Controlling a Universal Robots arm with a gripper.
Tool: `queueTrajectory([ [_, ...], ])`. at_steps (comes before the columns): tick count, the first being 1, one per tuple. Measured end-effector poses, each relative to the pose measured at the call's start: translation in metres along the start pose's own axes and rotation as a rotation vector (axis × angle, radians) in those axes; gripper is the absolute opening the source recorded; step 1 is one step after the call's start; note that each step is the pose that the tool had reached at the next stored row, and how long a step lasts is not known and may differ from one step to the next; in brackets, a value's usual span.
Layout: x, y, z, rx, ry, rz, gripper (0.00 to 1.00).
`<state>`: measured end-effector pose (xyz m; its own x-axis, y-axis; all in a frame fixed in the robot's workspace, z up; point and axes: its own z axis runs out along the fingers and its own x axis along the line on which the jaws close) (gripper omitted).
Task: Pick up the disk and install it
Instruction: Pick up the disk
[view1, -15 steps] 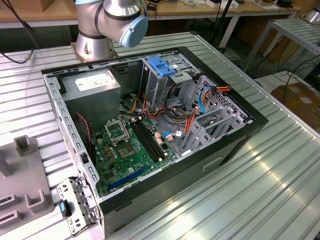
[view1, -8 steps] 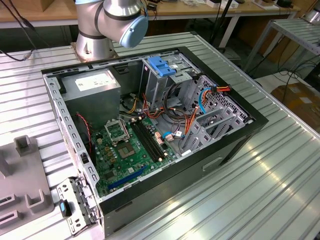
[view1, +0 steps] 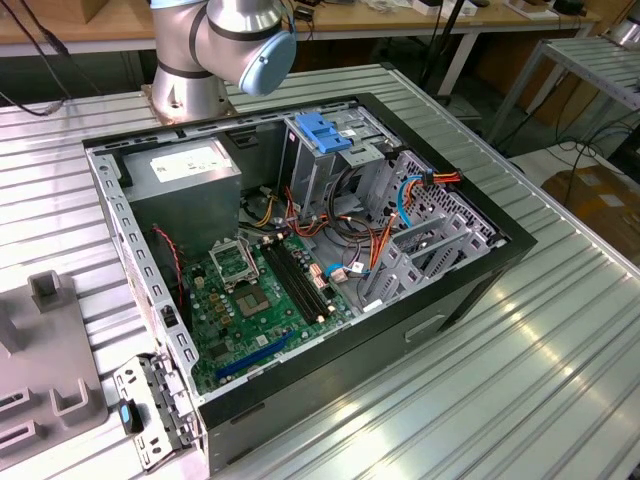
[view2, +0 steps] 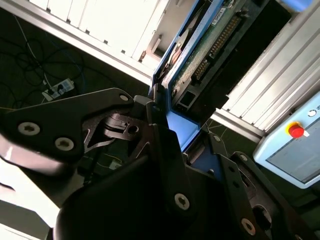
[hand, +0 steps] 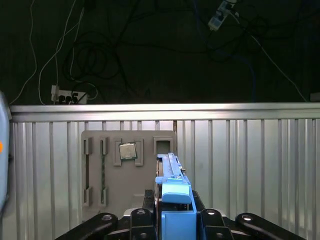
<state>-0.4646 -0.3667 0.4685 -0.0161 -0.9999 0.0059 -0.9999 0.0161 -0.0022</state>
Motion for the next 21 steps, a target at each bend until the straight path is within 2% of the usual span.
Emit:
queueTrajectory([
  [8,0.0001,-0.0001,-0.0153,0.0000,0.0000,0.000,0.37],
  [12,0.0002,-0.0001,-0.0273,0.0001,0.0000,0.000,0.37],
  [17,0.0002,-0.0001,-0.0375,0.0000,0.0000,0.000,0.37],
  [21,0.0002,-0.0001,-0.0382,0.0001,-0.0001,0.000,0.37],
])
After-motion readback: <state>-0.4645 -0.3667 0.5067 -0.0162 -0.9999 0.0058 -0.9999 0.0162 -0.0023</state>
